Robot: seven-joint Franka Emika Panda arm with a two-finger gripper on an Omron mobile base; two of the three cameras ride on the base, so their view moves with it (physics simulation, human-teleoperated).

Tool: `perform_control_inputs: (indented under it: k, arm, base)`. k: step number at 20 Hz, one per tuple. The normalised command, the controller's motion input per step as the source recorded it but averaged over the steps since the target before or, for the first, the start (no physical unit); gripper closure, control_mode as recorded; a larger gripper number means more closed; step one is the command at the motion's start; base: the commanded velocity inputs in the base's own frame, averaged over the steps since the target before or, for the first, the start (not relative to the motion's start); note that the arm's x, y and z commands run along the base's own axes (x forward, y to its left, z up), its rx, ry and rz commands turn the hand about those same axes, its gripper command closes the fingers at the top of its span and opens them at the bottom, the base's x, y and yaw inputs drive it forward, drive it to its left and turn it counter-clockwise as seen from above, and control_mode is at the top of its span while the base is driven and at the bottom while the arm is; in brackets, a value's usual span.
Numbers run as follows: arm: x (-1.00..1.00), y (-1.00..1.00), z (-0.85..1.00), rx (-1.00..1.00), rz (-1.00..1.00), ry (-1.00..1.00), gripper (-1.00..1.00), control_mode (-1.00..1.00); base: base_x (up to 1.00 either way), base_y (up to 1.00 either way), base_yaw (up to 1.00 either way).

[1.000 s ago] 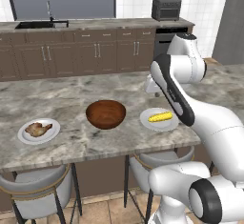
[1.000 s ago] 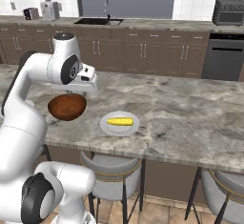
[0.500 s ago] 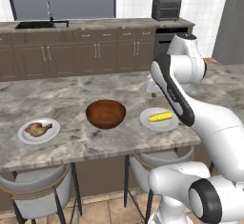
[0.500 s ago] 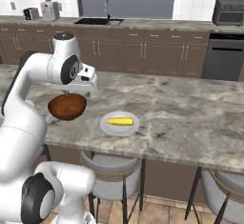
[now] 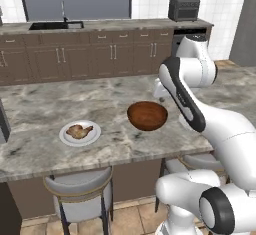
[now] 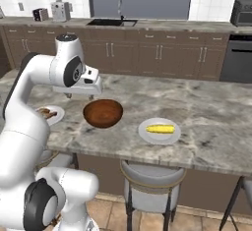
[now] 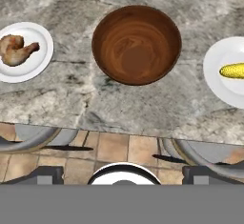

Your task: Pick the chicken drumstick and corn from their plates and place them in the bowl. Then put the bowl in the fridge.

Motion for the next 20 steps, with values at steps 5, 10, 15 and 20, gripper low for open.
perform_control_inputs:
  k: [5, 10, 15, 20]
  arm:
    - [0.00, 0.00, 0.00, 0.00, 0.00, 0.00, -1.00, 1.00]
    - [0.00, 0.00, 0.00, 0.00, 0.00, 0.00, -1.00, 1.00]
    - [0.00, 0.00, 0.00, 0.00, 0.00, 0.00, -1.00, 1.00]
    - [0.00, 0.00, 0.00, 0.00, 0.00, 0.00, -1.00, 1.00]
  base:
    - [0.27, 0.69, -0.07]
    - [0.61, 0.17, -0.08]
    - [0.78, 0.02, -0.01]
    - [0.65, 0.00, 0.00]
